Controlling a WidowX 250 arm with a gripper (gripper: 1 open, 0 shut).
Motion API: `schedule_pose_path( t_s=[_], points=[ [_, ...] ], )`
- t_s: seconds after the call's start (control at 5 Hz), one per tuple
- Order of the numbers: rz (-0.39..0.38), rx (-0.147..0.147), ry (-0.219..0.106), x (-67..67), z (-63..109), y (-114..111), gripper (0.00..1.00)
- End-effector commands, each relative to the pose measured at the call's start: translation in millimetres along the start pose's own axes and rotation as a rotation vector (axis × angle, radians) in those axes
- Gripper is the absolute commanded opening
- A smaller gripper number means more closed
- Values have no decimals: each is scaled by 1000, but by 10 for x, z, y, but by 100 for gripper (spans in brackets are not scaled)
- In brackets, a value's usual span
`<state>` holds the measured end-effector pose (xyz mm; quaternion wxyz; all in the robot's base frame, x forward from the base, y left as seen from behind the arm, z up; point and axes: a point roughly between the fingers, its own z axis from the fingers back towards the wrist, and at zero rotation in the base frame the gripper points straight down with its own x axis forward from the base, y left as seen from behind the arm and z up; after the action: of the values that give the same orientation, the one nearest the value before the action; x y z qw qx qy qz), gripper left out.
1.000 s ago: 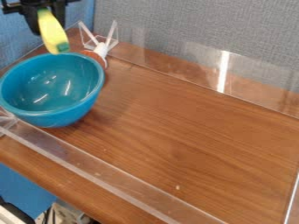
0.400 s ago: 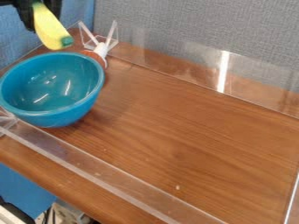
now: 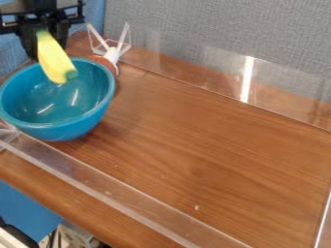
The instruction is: Put the yellow object in the blue bowl
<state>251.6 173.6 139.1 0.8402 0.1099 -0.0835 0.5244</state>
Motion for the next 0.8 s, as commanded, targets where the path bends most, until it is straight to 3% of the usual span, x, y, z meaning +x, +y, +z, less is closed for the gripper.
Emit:
schedule_pose_path(
  t_s=[0.0,0.2,0.6],
  points=[
    [23,-17,-38,207,19,-71,0],
    [24,-9,-34,318,-85,-188,0],
    [65,-1,-31,362,24,-258,0]
  ],
)
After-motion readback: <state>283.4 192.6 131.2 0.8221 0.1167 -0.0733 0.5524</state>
